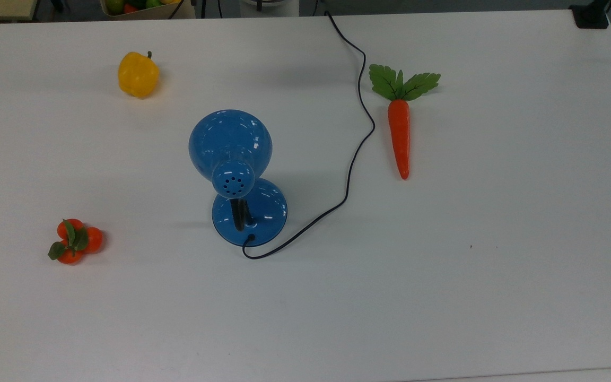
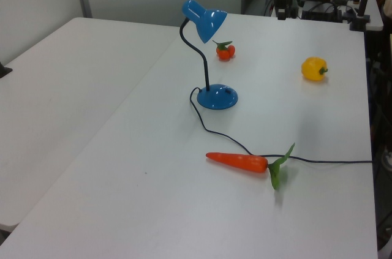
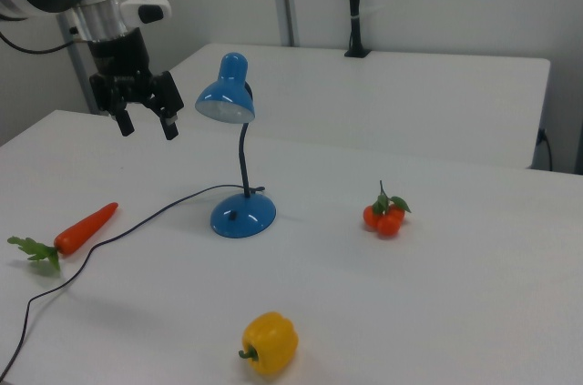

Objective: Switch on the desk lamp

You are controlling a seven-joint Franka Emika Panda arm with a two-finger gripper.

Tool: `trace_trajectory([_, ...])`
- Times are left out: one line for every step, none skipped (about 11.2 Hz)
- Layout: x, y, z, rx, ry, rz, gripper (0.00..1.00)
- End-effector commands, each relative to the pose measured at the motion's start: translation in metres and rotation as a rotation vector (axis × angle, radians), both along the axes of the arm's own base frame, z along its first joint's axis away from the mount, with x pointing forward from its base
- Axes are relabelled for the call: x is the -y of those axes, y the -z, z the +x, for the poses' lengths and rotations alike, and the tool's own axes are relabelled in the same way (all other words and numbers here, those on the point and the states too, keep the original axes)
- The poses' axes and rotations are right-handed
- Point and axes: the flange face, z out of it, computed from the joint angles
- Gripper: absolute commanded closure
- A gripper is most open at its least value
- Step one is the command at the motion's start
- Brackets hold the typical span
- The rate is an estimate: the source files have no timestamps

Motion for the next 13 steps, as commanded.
trace_trajectory([-0.001, 0.001, -0.004, -0.019, 0.002, 0.014, 0.19])
trace_trajectory([0.0, 0.001, -0.004, -0.02, -0.008, 0.016, 0.42])
trace_trajectory([0.002, 0.001, -0.004, -0.023, -0.023, 0.017, 0.72])
trace_trajectory([0.001, 0.001, -0.004, -0.022, -0.027, 0.019, 0.9])
trace_trajectory([0.0, 0.001, -0.004, -0.022, -0.027, 0.021, 1.0])
trace_trajectory([0.001, 0.001, -0.004, -0.023, -0.025, 0.024, 1.0])
trace_trajectory([0.001, 0.001, -0.004, -0.023, -0.025, 0.024, 1.0])
trace_trajectory([0.002, 0.001, -0.004, -0.023, -0.023, 0.024, 1.0])
trace_trajectory([0.003, 0.001, -0.004, -0.02, -0.022, 0.027, 1.0])
trace_trajectory([0.003, 0.001, -0.004, -0.018, -0.022, 0.027, 1.0])
trace_trajectory([0.003, 0.001, -0.004, -0.018, -0.022, 0.027, 1.0])
trace_trajectory([0.003, 0.005, -0.002, -0.022, -0.022, 0.035, 1.0])
trace_trajectory([0.003, 0.011, 0.003, -0.025, -0.021, 0.042, 1.0])
